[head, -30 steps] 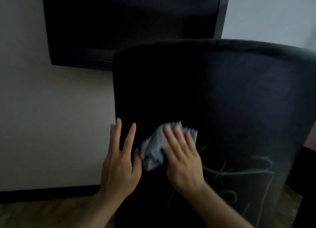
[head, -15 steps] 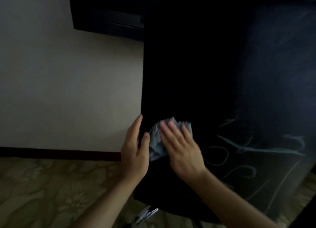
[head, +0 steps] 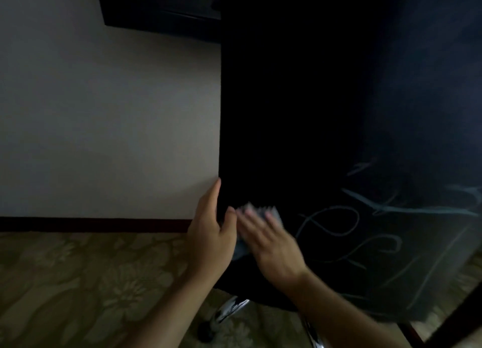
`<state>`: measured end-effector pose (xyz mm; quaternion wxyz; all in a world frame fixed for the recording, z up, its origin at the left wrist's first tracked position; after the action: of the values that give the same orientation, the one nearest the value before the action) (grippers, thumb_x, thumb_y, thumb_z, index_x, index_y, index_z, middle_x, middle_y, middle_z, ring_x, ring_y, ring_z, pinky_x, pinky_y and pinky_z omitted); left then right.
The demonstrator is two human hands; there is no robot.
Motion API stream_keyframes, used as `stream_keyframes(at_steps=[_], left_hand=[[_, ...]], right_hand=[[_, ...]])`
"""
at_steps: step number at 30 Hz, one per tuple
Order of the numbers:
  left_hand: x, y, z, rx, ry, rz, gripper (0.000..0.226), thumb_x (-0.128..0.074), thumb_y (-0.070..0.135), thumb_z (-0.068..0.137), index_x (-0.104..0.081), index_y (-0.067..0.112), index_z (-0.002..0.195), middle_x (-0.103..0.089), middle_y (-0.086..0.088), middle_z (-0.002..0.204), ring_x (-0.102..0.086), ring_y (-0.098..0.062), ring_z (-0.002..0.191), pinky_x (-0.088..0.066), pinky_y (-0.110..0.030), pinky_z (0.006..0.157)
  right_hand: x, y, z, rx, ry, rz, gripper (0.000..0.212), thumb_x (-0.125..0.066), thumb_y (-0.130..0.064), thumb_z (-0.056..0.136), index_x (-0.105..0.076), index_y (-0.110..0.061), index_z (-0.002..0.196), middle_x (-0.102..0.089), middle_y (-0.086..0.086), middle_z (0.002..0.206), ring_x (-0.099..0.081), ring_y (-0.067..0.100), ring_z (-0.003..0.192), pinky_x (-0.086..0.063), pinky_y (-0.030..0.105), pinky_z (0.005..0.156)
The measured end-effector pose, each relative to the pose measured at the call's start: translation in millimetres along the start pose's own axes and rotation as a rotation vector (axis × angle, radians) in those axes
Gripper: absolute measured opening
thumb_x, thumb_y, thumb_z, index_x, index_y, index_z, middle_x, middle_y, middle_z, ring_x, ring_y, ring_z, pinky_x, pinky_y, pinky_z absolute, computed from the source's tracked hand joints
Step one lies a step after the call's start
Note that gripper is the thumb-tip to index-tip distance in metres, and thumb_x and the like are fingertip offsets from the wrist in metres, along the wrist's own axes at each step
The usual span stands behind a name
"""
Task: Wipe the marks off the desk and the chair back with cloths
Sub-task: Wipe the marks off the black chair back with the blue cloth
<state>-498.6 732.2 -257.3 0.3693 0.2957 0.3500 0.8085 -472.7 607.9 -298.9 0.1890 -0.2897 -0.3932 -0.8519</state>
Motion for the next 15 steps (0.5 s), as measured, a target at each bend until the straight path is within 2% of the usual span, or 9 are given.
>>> stream_keyframes(at_steps=[3,5,7,9,12,15], left_hand=[[-3,16,-5,-0.112,0.032,0.124,0.058,-0.048,0.030,0.096,-0.034,0.026,0.152,-0.034,0.005,0.158,-0.033,-0.007,0.144,-0.030,-0.019,0.114],[-8,27,-7,-0.205,0.033,0.188,0.060,-0.048,0.030,0.096,-0.033,0.020,0.153,-0.030,0.000,0.160,-0.031,-0.013,0.147,-0.028,-0.020,0.116],[-14,37,-8,-0.313,0.046,0.272,0.061,-0.052,0.022,0.095,-0.033,0.014,0.153,-0.028,-0.005,0.161,-0.030,-0.019,0.148,-0.031,-0.029,0.117],[-22,44,-11,-0.382,0.043,0.331,0.064,-0.054,0.015,0.093,-0.031,0.012,0.153,-0.027,-0.008,0.162,-0.026,-0.023,0.150,-0.031,-0.036,0.118],[-32,54,-17,-0.492,-0.006,0.375,0.066,-0.055,0.012,0.091,-0.031,0.012,0.153,-0.025,-0.009,0.163,-0.022,-0.025,0.151,-0.035,-0.044,0.115],[-43,62,-18,-0.610,-0.077,0.433,0.068,-0.059,0.008,0.088,-0.035,0.012,0.151,-0.028,-0.009,0.161,-0.023,-0.027,0.151,-0.037,-0.047,0.113]], right_hand=[[66,65,37,-0.193,0.278,0.071,0.048,-0.038,-0.012,0.096,-0.044,-0.001,0.142,-0.030,0.014,0.154,-0.012,0.028,0.149,-0.011,0.048,0.121],[93,93,43,-0.266,0.405,0.093,0.044,-0.034,-0.014,0.102,-0.044,0.001,0.142,-0.032,0.016,0.153,-0.021,0.029,0.146,-0.016,0.051,0.120],[83,92,27,-0.247,0.394,0.107,0.045,-0.038,-0.016,0.102,-0.042,0.000,0.144,-0.031,0.015,0.154,-0.021,0.028,0.146,-0.015,0.050,0.120],[47,65,-10,-0.163,0.263,0.086,0.052,-0.044,-0.017,0.097,-0.036,-0.003,0.147,-0.025,0.013,0.158,-0.016,0.027,0.149,-0.010,0.046,0.122],[14,47,-64,-0.042,0.088,0.008,0.063,-0.041,-0.020,0.093,-0.024,-0.005,0.151,-0.007,0.008,0.164,-0.008,0.023,0.150,-0.005,0.042,0.123],[50,100,-56,-0.086,0.193,0.034,0.058,-0.042,-0.014,0.092,-0.030,-0.006,0.148,-0.020,0.009,0.160,-0.014,0.023,0.150,-0.008,0.043,0.122]])
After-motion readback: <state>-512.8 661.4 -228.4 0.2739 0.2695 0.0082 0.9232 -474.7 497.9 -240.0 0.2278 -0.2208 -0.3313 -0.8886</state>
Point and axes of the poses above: each hand's wrist, its own z-axis towards the middle knuckle, its own x-axis out of the back of the hand, y = z × x, the point moved 7 cm from there along z, towards the middle knuckle
